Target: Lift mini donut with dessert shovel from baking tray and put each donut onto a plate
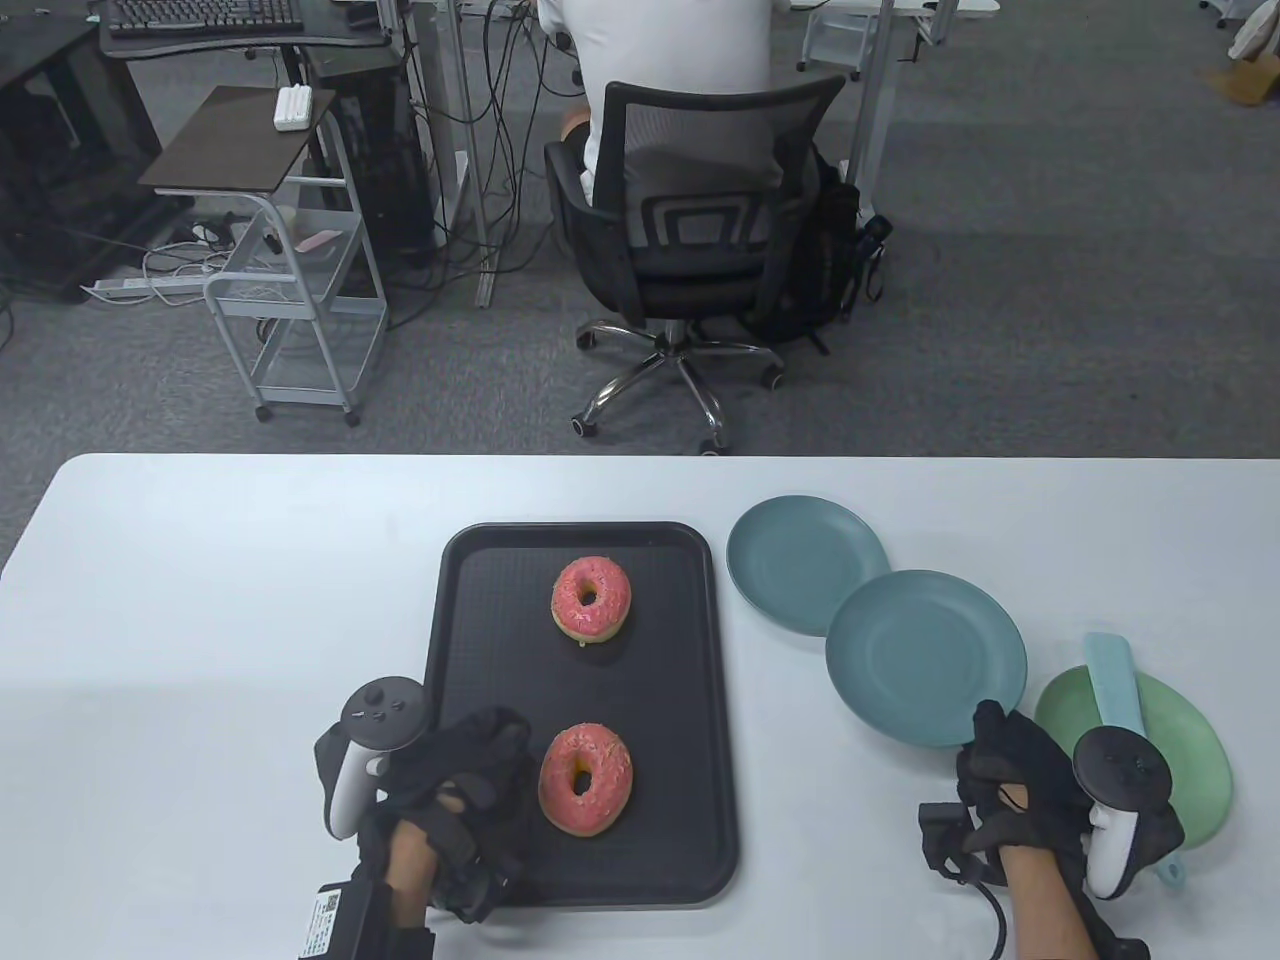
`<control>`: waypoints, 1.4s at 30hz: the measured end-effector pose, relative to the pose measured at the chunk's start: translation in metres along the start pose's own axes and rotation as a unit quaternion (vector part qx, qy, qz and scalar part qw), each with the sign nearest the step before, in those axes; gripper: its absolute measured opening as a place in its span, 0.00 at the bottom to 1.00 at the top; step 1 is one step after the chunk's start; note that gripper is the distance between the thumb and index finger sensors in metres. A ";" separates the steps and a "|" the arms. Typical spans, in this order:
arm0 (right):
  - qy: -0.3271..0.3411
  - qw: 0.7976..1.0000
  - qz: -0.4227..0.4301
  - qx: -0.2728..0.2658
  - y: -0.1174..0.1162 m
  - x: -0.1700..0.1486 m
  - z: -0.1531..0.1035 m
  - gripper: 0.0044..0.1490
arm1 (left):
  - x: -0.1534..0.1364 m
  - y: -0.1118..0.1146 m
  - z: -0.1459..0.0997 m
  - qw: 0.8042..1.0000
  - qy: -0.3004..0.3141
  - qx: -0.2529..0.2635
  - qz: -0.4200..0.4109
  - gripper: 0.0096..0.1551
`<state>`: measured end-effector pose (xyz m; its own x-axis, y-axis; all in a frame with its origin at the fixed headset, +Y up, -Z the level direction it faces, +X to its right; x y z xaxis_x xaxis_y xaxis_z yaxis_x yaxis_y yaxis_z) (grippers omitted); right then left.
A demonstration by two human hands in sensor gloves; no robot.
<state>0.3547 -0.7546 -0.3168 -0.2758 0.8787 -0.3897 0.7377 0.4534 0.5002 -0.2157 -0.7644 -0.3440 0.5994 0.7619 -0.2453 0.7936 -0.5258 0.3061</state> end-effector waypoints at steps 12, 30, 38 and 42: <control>-0.049 0.997 -0.055 -0.009 0.002 -0.022 0.013 0.29 | -0.002 -0.004 -0.002 1.000 -0.008 0.004 0.000 0.28; -0.098 0.975 -0.201 -0.002 -0.002 -0.038 0.023 0.28 | 0.001 -0.006 -0.006 1.000 -0.014 0.005 0.007 0.28; -0.095 0.970 -0.225 -0.002 -0.006 -0.037 0.022 0.28 | 0.001 -0.004 -0.006 1.000 -0.015 0.003 0.012 0.28; -0.096 0.970 -0.225 -0.001 -0.005 -0.036 0.021 0.28 | 0.001 -0.003 -0.006 1.000 -0.016 0.002 0.014 0.28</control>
<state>0.3737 -0.7917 -0.3218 -0.4486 0.5482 -0.7059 0.5682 0.7846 0.2482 -0.2182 -0.7591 -0.3396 0.6241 0.7348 -0.2657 0.7771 -0.5482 0.3093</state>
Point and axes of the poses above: the tracker on the back of each hand, its own x axis roughly to the thumb side, its own z axis roughly from the wrist to the fingertips, y = z × x, the point moved 2 cm from there along z, roughly from the wrist to the fingertips, and after that the axes turned 7 degrees about z, right-handed, at the moved point
